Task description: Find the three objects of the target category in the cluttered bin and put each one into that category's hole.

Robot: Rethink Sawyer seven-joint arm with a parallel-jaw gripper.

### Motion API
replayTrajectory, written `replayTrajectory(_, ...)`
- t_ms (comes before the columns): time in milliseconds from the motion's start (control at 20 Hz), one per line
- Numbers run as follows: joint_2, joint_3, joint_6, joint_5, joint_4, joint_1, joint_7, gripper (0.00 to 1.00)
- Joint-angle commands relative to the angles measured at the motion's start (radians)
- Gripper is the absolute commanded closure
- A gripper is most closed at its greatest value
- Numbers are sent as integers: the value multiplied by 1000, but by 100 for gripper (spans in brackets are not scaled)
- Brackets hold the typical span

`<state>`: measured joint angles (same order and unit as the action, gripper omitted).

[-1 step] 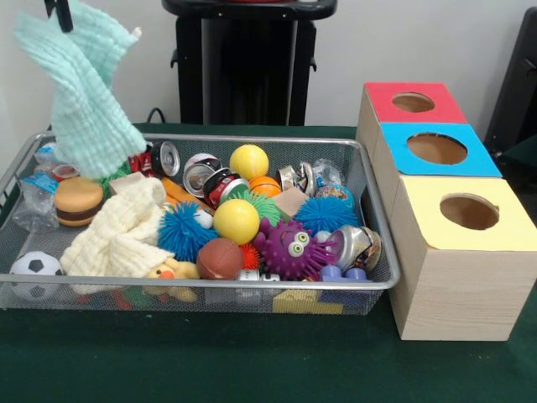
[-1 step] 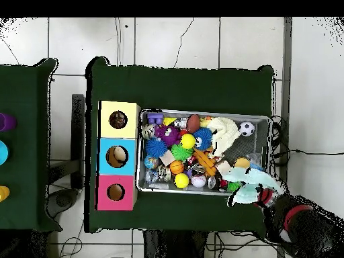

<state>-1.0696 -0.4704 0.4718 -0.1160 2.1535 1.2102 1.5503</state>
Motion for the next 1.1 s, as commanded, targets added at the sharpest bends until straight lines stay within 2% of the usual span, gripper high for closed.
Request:
replayTrajectory(50, 126, -63, -147, -98, 84, 20, -2, 0)
replayTrajectory(300, 134, -39, -198, -94, 108, -3, 65, 0)
replayTrajectory(550, 187, -2, -342, -145, 146, -36, 119, 0)
replayTrajectory(800, 191, 18, -370, -146, 158, -63, 143, 0)
replayTrajectory(1100, 206, 69, -417, -122, 151, -144, 183, 0)
